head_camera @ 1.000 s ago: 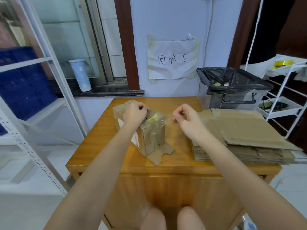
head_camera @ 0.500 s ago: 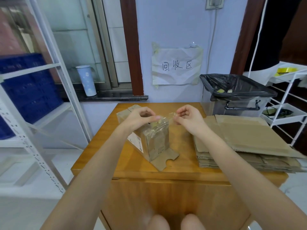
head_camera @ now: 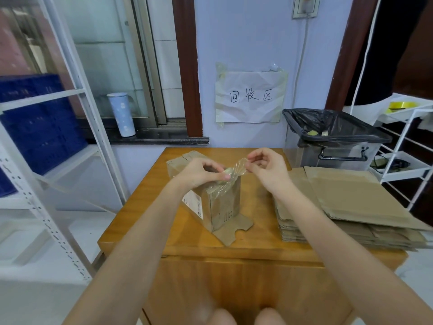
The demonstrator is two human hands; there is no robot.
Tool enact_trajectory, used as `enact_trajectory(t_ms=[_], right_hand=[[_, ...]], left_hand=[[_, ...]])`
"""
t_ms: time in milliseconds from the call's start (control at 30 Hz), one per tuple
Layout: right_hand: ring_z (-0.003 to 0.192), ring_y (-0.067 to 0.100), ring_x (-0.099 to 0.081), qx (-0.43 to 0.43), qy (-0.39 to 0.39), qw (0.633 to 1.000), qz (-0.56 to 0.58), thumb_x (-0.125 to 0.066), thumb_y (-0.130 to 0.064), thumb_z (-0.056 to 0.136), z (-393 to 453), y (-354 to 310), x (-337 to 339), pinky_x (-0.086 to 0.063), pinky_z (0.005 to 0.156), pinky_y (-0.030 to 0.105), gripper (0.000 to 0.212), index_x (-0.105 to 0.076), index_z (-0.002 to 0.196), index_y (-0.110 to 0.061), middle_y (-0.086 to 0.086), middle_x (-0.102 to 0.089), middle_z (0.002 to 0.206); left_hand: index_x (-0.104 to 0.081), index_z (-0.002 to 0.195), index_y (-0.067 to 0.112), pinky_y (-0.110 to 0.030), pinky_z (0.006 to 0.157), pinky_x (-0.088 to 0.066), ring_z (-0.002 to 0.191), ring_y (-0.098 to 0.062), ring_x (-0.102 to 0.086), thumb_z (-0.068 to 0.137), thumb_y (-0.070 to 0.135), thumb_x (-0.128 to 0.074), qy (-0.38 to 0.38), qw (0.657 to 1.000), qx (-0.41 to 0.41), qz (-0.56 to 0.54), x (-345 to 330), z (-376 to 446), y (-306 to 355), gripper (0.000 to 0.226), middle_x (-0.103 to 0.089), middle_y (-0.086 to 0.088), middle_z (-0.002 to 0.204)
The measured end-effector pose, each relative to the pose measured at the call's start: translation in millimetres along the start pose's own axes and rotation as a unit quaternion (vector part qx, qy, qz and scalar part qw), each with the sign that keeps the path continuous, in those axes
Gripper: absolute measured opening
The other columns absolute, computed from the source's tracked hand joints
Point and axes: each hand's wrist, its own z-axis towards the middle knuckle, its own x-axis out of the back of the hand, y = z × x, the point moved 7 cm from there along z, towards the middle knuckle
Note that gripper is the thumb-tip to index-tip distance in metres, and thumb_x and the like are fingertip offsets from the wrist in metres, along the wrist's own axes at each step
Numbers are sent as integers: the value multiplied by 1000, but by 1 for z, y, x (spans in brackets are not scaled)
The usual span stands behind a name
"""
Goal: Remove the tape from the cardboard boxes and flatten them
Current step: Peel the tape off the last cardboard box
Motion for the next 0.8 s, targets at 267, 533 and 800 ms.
enact_trajectory(t_ms=[267, 533, 800], right_hand=[[77, 17, -59, -17, 25, 999, -18, -68, 4, 82, 8, 15, 0, -52, 73, 22, 26, -56, 78, -18, 2, -61, 83], [74, 24, -61, -69, -16, 997, -35, -73, 3, 78, 30, 17, -19, -53, 80, 36, 26, -56, 73, -17, 13, -65, 83], [68, 6, -59, -40, -179, 971, -151, -63, 3, 84, 32, 4, -37, -51, 67, 13, 14, -72, 89, -6, 3, -66, 79]], left_hand=[[-76, 88, 13, -11, 62, -48, 68, 2, -65, 73, 26, -82, 13, 1000, 12, -13, 2, -1, 1, 21, -72, 11, 77], [-76, 92, 14, -8, 68, -48, 76, 4, -65, 75, 20, -81, 2, 1000, -2, -30, 2, -4, 2, 19, -73, 7, 88], [-77, 92, 13, -20, 85, -51, 90, -8, -65, 72, 22, -83, 4, 999, -24, -21, 3, -3, 1, 23, -71, -2, 99]])
